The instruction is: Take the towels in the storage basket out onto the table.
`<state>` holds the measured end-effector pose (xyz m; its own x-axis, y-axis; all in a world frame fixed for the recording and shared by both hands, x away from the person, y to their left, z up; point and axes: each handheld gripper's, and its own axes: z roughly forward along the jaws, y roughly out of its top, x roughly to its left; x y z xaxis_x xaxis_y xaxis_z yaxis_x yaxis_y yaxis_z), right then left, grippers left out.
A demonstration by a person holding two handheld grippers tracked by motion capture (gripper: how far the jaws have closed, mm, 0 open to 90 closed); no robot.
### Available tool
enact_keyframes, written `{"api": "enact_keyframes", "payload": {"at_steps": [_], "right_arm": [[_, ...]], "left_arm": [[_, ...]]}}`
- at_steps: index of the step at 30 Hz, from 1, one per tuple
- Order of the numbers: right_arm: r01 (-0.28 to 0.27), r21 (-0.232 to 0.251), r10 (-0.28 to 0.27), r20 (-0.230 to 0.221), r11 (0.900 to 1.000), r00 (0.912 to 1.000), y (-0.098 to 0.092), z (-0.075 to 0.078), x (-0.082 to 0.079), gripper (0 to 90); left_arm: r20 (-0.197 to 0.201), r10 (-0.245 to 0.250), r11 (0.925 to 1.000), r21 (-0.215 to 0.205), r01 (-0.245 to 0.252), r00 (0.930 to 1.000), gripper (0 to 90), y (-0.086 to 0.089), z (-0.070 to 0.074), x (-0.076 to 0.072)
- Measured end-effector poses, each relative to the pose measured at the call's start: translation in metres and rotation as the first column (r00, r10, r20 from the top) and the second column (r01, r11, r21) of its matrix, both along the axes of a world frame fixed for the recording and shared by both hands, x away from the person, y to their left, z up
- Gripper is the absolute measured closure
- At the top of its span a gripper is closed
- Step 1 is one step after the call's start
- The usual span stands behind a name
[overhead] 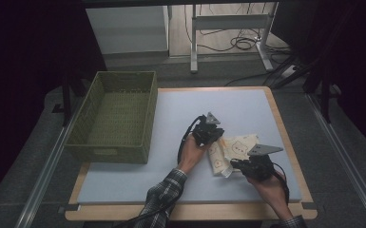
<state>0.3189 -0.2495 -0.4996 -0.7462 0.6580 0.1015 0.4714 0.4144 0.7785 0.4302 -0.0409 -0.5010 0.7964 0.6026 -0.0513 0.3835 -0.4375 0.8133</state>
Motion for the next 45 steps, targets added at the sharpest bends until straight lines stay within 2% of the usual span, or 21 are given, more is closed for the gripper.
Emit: {"api": "enact_keyframes", "payload": {"at_steps": [9,10,19,25,31,33,35,37,41,44,45], "right_arm": [[0.068,0.014,-0.068,0.002,0.998,0.9977,-0.037,0.001,-0.003,85.2],[0.074,0.016,-0.074,0.002,0.997,0.9972,-0.039,0.002,-0.003,85.2],[0.123,0.01,-0.123,0.012,0.992,0.9923,-0.063,0.004,-0.005,85.2],[0.149,-0.003,-0.149,0.01,0.989,0.9888,-0.074,0.001,-0.003,85.0],[0.171,-0.013,-0.171,0.002,0.985,0.9852,-0.081,-0.004,0.002,84.6],[0.18,-0.013,-0.18,-0.006,0.984,0.9836,-0.083,-0.007,0.004,83.2],[0.192,-0.015,-0.192,-0.007,0.981,0.9814,-0.086,-0.008,0.004,78.2],[0.207,-0.025,-0.207,-0.004,0.978,0.9783,-0.089,-0.008,0.002,72.9],[0.222,-0.051,-0.223,-0.002,0.974,0.9749,-0.096,-0.008,-0.002,66.1],[0.229,-0.073,-0.231,-0.01,0.971,0.973,-0.103,-0.01,-0.008,62.7],[0.233,-0.083,-0.234,-0.012,0.969,0.9721,-0.106,-0.011,-0.011,61.6]], "left_arm": [[0.007,-0.058,0.9982,0.013,0.058,0.9983,85.7,-0.038,0.01,0.008],[0.005,-0.061,0.9981,0.006,0.061,0.9981,85.7,-0.043,0.011,0.009],[0.01,-0.103,0.9944,0.024,0.102,0.9947,85.6,-0.074,0.018,0.016],[-0.003,-0.111,0.9925,0.05,0.112,0.9938,85.7,-0.089,0.015,0.022],[-0.022,-0.106,0.9926,0.057,0.107,0.9941,85.2,-0.099,0.008,0.027],[-0.021,-0.093,0.9949,0.038,0.093,0.9955,80.1,-0.1,0.005,0.027],[-0.031,-0.088,0.9959,0.019,0.089,0.9956,64.1,-0.101,0.005,0.028],[-0.019,-0.079,0.9965,0.024,0.08,0.9967,56.5,-0.101,0.006,0.027],[-0.016,-0.06,0.9981,0.013,0.06,0.9981,49.3,-0.096,0.01,0.027],[-0.008,-0.054,0.9981,0.03,0.054,0.9985,45.7,-0.09,0.011,0.025],[-0.003,-0.055,0.997,0.055,0.056,0.9985,44.3,-0.087,0.011,0.025]]}}
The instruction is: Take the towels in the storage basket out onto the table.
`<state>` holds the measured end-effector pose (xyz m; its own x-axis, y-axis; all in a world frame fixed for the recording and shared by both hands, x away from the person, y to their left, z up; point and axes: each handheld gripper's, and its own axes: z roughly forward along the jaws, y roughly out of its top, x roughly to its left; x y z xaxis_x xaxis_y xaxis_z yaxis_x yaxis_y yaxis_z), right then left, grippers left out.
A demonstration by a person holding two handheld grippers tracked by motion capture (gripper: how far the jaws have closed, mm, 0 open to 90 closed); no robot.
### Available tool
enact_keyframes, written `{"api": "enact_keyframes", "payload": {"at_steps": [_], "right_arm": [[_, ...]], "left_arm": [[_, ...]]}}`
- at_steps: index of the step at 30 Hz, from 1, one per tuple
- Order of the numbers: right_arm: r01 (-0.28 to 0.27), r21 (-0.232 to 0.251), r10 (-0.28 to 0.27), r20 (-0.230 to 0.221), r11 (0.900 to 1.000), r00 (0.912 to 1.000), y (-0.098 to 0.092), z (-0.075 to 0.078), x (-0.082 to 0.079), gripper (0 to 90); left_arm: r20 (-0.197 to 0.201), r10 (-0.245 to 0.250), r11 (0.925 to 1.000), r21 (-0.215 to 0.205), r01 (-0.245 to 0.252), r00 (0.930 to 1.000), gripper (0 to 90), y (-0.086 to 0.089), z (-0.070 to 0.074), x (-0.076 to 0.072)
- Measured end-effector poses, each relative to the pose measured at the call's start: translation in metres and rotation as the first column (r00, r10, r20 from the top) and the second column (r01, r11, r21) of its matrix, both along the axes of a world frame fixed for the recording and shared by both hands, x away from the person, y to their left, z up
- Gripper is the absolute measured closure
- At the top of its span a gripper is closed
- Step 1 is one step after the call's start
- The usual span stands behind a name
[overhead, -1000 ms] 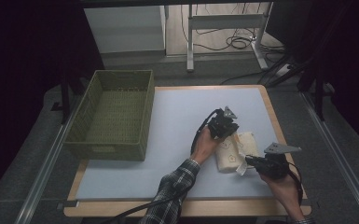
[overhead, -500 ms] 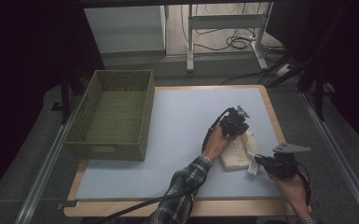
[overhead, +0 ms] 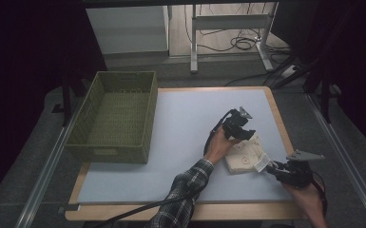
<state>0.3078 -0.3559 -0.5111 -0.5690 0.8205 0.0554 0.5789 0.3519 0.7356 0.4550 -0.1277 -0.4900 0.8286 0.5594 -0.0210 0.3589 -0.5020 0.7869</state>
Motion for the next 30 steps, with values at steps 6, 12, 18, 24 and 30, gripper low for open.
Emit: {"api": "enact_keyframes", "payload": {"at_steps": [6,12,18,24,30], "right_arm": [[0.032,-0.009,-0.032,-0.021,0.999,0.9993,-0.022,-0.001,-0.016,58.6],[0.057,0.016,-0.057,0.005,0.998,0.9984,-0.032,0.018,-0.019,59.2],[0.019,0.033,-0.02,0.031,0.999,0.9993,-0.007,0.032,0.003,66.9],[0.011,-0.004,-0.011,0.005,1.0,0.9999,0.02,0.023,0.03,63.3],[0.027,-0.029,-0.029,-0.043,0.999,0.9987,0.022,0.01,0.034,54.3]], "left_arm": [[-0.004,0.027,0.9996,0.006,-0.027,0.9996,36.3,0.024,-0.003,-0.002],[-0.01,0.052,0.9985,0.017,-0.052,0.9986,34.9,0.054,-0.004,-0.006],[-0.048,0.04,0.9988,0.031,-0.038,0.9981,47.7,0.074,-0.01,-0.008],[-0.08,0.046,0.9982,0.042,-0.043,0.9957,47.8,0.074,-0.022,-0.007],[-0.084,0.07,0.997,0.038,-0.067,0.994,45.3,0.083,-0.031,-0.009]]}}
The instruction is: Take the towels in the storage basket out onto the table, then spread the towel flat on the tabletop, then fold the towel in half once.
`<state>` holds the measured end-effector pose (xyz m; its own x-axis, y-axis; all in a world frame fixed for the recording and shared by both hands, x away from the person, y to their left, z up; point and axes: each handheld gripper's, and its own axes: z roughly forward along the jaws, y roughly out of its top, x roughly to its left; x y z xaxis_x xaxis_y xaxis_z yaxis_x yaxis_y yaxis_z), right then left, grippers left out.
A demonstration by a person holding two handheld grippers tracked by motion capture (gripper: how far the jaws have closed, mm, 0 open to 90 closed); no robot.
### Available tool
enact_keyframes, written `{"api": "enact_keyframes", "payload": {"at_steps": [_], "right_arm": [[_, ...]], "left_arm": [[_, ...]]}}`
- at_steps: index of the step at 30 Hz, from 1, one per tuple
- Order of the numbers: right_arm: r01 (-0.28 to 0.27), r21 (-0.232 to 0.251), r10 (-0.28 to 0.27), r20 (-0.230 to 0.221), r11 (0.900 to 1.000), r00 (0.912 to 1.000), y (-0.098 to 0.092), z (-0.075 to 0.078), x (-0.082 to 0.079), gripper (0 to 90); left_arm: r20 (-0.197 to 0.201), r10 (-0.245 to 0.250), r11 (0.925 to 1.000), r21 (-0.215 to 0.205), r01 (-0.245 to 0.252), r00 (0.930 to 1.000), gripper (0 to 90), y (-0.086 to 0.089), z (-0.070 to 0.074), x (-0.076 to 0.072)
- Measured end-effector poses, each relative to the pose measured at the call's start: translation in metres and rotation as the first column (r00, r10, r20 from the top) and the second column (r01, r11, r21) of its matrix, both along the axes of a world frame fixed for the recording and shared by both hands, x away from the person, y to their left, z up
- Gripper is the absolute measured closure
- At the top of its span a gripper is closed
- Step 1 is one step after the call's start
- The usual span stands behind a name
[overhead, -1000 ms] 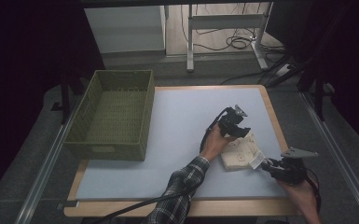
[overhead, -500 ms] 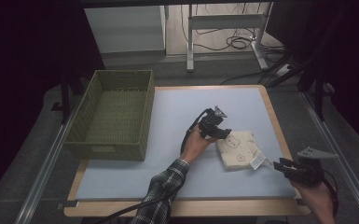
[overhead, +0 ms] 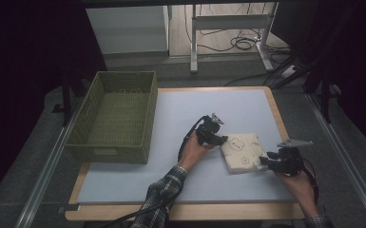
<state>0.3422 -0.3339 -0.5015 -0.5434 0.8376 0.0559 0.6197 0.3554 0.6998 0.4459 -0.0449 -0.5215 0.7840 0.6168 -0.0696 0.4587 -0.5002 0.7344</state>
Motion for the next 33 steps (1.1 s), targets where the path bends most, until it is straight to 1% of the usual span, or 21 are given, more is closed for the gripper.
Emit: {"api": "enact_keyframes", "payload": {"at_steps": [2,7,9,10,11,13,14,15,16,17,19,21,23,24,25,26,27,28,30,31,33], "right_arm": [[0.005,-0.008,-0.005,-0.016,1.0,0.9999,-0.002,-0.004,-0.002,50.4],[0.006,0.018,-0.005,-0.045,1.0,0.999,-0.003,-0.012,-0.005,47.5],[0.009,0.017,-0.008,-0.036,1.0,0.9993,0.0,-0.013,-0.006,48.0],[0.016,0.019,-0.015,-0.04,1.0,0.9991,0.001,-0.014,-0.007,48.4],[0.017,0.02,-0.016,-0.038,1.0,0.9991,0.003,-0.014,-0.008,51.8],[0.014,0.031,-0.012,-0.061,0.999,0.9981,0.003,-0.013,-0.008,61.0],[0.005,0.06,0.0,-0.083,0.998,0.9966,0.003,-0.013,-0.008,68.4],[-0.001,0.074,0.008,-0.092,0.997,0.9957,0.003,-0.014,-0.008,75.0],[-0.015,0.101,0.027,-0.116,0.995,0.9929,0.002,-0.014,-0.008,77.9],[-0.017,0.113,0.032,-0.127,0.993,0.9914,0.002,-0.014,-0.007,79.2],[-0.01,0.127,0.028,-0.14,0.992,0.9897,0.001,-0.014,-0.006,80.6],[-0.012,0.126,0.031,-0.146,0.992,0.9888,0.001,-0.013,-0.005,81.0],[-0.014,0.121,0.031,-0.143,0.993,0.9893,0.002,-0.012,-0.005,81.0],[-0.016,0.12,0.032,-0.138,0.993,0.9899,0.002,-0.012,-0.005,81.0],[-0.017,0.124,0.034,-0.138,0.992,0.9898,0.002,-0.012,-0.005,81.0],[-0.017,0.129,0.035,-0.138,0.991,0.9898,0.003,-0.012,-0.005,81.0],[-0.018,0.136,0.037,-0.137,0.99,0.9898,0.003,-0.012,-0.005,81.0],[-0.02,0.132,0.038,-0.138,0.991,0.9897,0.004,-0.011,-0.006,81.0],[-0.028,0.135,0.046,-0.13,0.99,0.9904,0.004,-0.009,-0.007,81.1],[-0.03,0.145,0.049,-0.126,0.989,0.9909,0.005,-0.008,-0.007,81.1],[-0.035,0.157,0.053,-0.11,0.987,0.9926,0.005,-0.005,-0.008,81.2]], "left_arm": [[-0.001,0.008,1.0,0.002,-0.008,1.0,43.7,0.002,-0.003,0.0],[-0.022,0.013,0.9999,-0.002,-0.013,0.9997,40.6,0.004,-0.008,0.001],[-0.024,0.016,0.9999,-0.004,-0.016,0.9996,39.9,0.004,-0.009,0.002],[-0.028,0.017,0.9998,-0.006,-0.017,0.9995,39.7,0.005,-0.009,0.002],[-0.029,0.018,0.9998,-0.007,-0.019,0.9994,39.2,0.005,-0.009,0.002],[-0.035,0.019,0.9998,-0.01,-0.02,0.9992,38.4,0.006,-0.01,0.003],[-0.036,0.019,0.9997,-0.012,-0.02,0.9992,38.1,0.006,-0.01,0.003],[-0.035,0.019,0.9997,-0.015,-0.019,0.9992,38.0,0.006,-0.011,0.003],[-0.033,0.016,0.9998,-0.012,-0.017,0.9993,37.9,0.006,-0.011,0.003],[-0.033,0.016,0.9998,-0.01,-0.016,0.9993,37.8,0.006,-0.011,0.003],[-0.032,0.017,0.9998,-0.007,-0.017,0.9993,37.1,0.005,-0.011,0.003],[-0.035,0.011,0.9999,0.001,-0.011,0.9993,38.0,0.003,-0.01,0.003],[-0.052,-0.017,0.9999,0.004,0.017,0.9985,47.1,0.001,-0.008,0.003],[-0.066,-0.034,0.9994,-0.008,0.034,0.9972,54.5,0.0,-0.007,0.003],[-0.088,-0.06,0.9981,-0.022,0.058,0.9943,64.3,-0.001,-0.006,0.003],[-0.106,-0.071,0.9971,-0.034,0.068,0.9919,75.3,-0.002,-0.006,0.002],[-0.101,-0.072,0.9973,-0.026,0.069,0.9922,80.3,-0.003,-0.005,0.001],[-0.089,-0.073,0.9973,-0.012,0.072,0.9934,82.8,-0.005,-0.004,-0.001],[-0.051,-0.072,0.9971,0.019,0.074,0.9961,85.1,-0.006,-0.001,-0.004],[-0.038,-0.064,0.9978,0.018,0.065,0.9972,85.5,-0.006,0.0,-0.005],[-0.033,-0.071,0.9968,0.034,0.072,0.9969,85.7,-0.002,0.003,-0.004]]}}
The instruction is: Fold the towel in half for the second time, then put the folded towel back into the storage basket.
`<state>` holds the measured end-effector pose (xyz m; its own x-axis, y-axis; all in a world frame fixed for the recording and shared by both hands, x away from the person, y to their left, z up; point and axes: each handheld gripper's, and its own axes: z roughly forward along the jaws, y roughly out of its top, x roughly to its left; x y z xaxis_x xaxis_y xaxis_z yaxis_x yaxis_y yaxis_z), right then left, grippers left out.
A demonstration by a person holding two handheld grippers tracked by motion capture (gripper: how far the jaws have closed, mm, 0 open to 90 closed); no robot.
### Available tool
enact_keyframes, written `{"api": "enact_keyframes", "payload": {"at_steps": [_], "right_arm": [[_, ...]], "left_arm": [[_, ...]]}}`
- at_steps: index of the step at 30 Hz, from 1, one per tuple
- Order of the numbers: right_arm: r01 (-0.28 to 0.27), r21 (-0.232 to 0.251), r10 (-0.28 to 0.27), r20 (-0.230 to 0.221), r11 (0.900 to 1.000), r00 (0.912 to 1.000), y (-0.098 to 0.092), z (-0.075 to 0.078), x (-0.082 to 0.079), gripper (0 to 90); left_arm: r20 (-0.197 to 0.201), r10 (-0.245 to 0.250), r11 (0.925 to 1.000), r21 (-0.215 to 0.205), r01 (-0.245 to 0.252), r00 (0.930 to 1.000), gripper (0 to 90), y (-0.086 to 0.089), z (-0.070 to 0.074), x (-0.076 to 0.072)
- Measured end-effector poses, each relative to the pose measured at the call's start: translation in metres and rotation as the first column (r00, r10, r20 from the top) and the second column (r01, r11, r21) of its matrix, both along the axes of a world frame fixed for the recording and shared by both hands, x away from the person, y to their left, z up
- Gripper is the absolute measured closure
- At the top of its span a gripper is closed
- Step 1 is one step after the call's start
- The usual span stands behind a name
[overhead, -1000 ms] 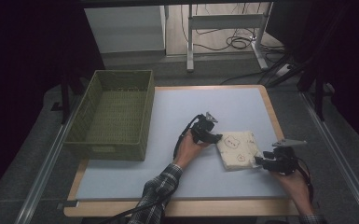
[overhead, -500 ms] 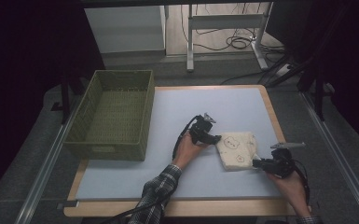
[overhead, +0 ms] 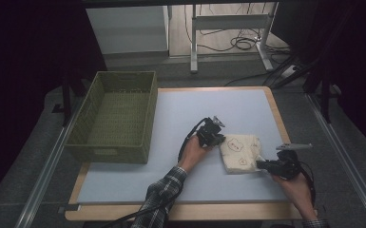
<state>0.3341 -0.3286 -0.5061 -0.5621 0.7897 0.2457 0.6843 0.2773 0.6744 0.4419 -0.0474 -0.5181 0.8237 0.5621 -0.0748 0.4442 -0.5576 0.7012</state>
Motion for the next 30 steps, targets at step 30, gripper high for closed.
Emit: {"api": "enact_keyframes", "payload": {"at_steps": [30], "right_arm": [[-0.111,0.041,0.108,0.064,0.993,0.9921,0.044,0.028,0.008,81.2]], "left_arm": [[0.043,0.078,0.9969,0.007,-0.078,0.996,85.5,0.056,0.039,-0.005]]}}
